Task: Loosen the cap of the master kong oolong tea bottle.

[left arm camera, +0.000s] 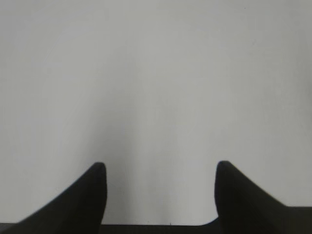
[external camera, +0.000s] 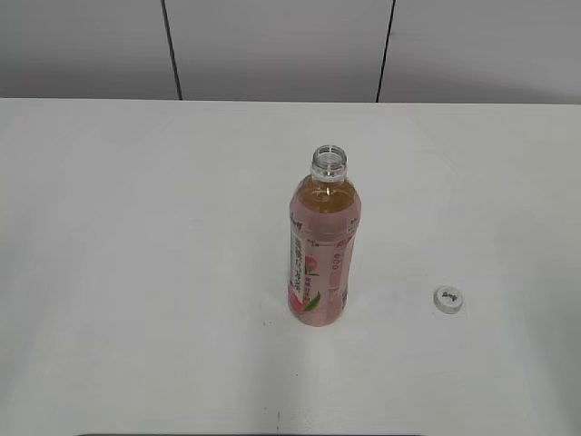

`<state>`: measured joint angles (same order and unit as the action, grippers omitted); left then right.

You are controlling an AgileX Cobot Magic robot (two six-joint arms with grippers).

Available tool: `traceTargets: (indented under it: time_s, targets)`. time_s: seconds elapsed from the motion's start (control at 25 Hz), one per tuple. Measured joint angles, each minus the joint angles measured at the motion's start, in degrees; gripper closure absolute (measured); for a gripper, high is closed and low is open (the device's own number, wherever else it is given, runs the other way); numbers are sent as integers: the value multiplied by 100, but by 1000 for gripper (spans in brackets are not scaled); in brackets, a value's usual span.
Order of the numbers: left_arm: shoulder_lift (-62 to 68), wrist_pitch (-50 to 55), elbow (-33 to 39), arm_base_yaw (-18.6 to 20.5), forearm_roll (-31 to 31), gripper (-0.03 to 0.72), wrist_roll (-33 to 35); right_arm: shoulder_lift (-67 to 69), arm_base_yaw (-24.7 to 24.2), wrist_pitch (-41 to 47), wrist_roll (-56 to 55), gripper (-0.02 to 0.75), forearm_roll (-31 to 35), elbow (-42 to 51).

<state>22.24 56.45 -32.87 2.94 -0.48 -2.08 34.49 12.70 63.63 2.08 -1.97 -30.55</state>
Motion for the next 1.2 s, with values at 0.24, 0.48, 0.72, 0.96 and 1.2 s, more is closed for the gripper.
traceTargets:
  time_s: [0.24,0.48,0.72,0.96,1.2]
  targets:
    - [-630,191,66,0,-11,286,279,-1578,0,-33,-5,243,-143,101]
    - [-1189,197,70,-270,-44,290,303,-2785,0,-33,-5,246,-168,108]
    - [-1803,210,70,-451,-46,291,314,-3477,0,-26,-5,308,-189,115]
    - [-2255,242,70,-462,-57,293,318,-3477,0,-32,-5,365,-197,115]
    - [-2255,237,70,-462,-64,297,318,-3477,0,-32,-5,371,-201,115]
